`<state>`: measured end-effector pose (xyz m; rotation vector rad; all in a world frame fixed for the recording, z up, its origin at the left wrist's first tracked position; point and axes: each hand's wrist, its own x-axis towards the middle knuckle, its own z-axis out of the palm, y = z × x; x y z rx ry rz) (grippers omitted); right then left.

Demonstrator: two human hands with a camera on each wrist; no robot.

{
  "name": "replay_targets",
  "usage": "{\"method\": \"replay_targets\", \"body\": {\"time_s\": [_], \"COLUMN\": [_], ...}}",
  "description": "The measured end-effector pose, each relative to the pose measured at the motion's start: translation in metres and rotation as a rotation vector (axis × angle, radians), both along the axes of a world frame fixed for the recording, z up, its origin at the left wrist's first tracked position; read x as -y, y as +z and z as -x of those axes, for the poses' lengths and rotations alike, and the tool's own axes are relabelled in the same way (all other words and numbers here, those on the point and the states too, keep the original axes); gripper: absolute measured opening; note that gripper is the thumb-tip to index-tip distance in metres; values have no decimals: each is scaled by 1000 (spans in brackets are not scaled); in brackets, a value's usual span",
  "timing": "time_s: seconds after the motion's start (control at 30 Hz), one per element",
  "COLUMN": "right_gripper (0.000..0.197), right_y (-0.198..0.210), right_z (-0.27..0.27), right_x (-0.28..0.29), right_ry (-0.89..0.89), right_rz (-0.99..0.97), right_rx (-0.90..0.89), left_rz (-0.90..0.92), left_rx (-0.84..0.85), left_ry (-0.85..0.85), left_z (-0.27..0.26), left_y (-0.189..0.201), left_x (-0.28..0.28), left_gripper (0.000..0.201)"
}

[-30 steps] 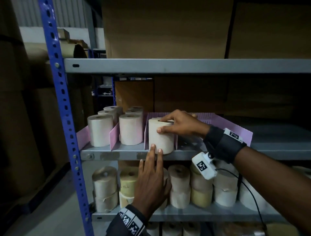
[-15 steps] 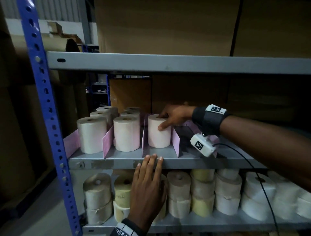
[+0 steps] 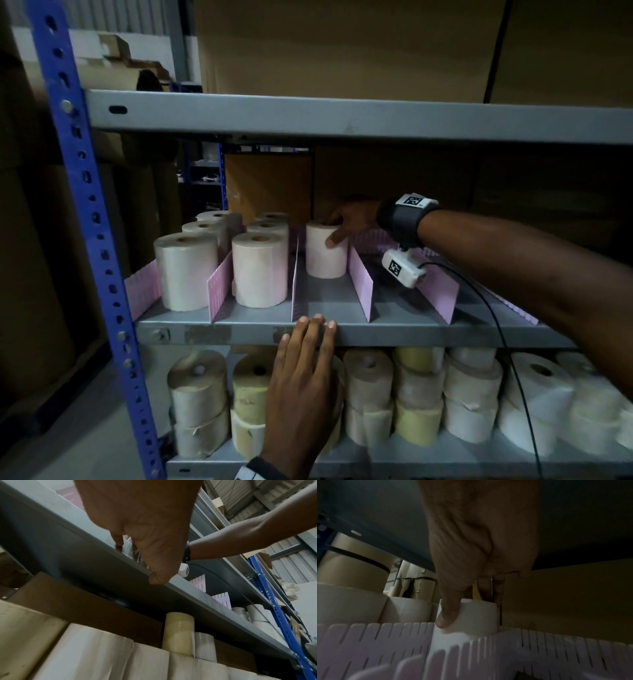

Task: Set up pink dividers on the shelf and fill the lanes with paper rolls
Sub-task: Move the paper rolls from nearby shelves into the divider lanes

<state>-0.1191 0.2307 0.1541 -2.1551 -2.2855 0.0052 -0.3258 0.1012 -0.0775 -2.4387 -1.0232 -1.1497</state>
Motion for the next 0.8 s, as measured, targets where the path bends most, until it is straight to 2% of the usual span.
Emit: {"method": "replay_targets", "body": {"time_s": [0.27,0.6,0.73,0.8], "right_gripper": [60,63,65,66], "right_y": [1,-2,-5,-6], "right_z": [-5,-13,-16,-16], "right_x": [-14,-31,-36,-39], "right_ry": [7,7,-11,-1], "right_rz": [-44,-126,-129,-128], "right_rx": [42,3,-5,-34], "left_rz": [-45,17,58,65], "left_rx": [5,-40,-48,-61], "left_ry": [2,11,11,10], "left_z": [0,1,0,0], "left_y": [-2,4,6,9], "left_x": [-2,1,2,3], "left_gripper": [62,66,82,79]}}
